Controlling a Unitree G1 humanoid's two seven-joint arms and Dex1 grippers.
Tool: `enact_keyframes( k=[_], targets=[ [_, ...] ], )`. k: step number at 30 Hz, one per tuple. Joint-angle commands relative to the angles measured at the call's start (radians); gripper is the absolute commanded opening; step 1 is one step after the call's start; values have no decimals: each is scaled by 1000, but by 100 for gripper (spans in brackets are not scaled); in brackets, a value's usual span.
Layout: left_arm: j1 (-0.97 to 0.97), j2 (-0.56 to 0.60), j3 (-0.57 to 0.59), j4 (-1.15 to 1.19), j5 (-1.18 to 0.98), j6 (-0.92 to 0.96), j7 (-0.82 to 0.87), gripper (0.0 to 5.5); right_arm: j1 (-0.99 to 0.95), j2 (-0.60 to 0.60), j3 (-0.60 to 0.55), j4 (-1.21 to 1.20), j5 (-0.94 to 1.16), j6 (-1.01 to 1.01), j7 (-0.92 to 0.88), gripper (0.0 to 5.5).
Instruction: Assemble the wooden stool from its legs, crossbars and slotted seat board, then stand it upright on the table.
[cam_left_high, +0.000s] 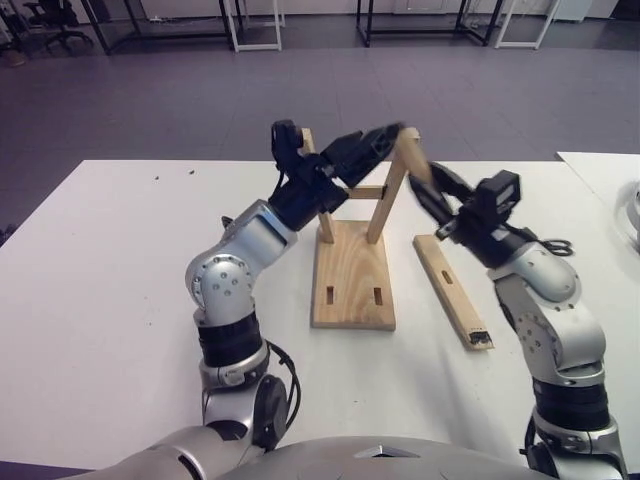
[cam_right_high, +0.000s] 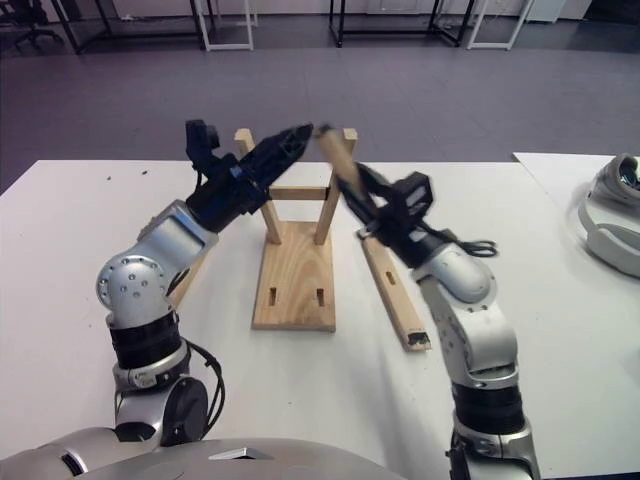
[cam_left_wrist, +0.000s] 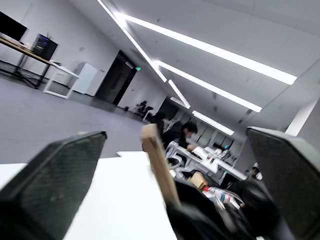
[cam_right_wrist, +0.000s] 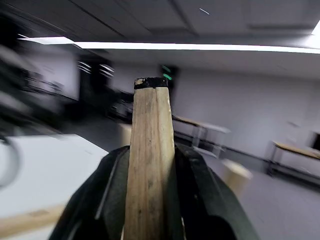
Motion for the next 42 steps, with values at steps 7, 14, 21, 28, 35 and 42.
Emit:
enact_keyframes(
  k=[7,14,21,28,35,42],
  targets=[
    [-28,40,-15,-24,-170,-7,148,322,-71,11,107,-70,-52,44,-31,131],
    [2,64,-41,-27,-230,-25,238,187,-82,31,122,-70,-89,38,-54,131],
    [28,109,-56,-32,-268,-46,278,67,-79,29,118,-74,-100,43,-56,131],
    [48,168,-58,-46,-260,-91,269,41,-42,10,151,-69,-134,51,-44,235],
    [227,537,58,52,24,-256,42,41,127,-41,-2,68,-172,78,-98,237],
    [314,580,-26,394,326,-585,-208,40,108,-22,-123,365,-208,-29,-162,237]
  ],
)
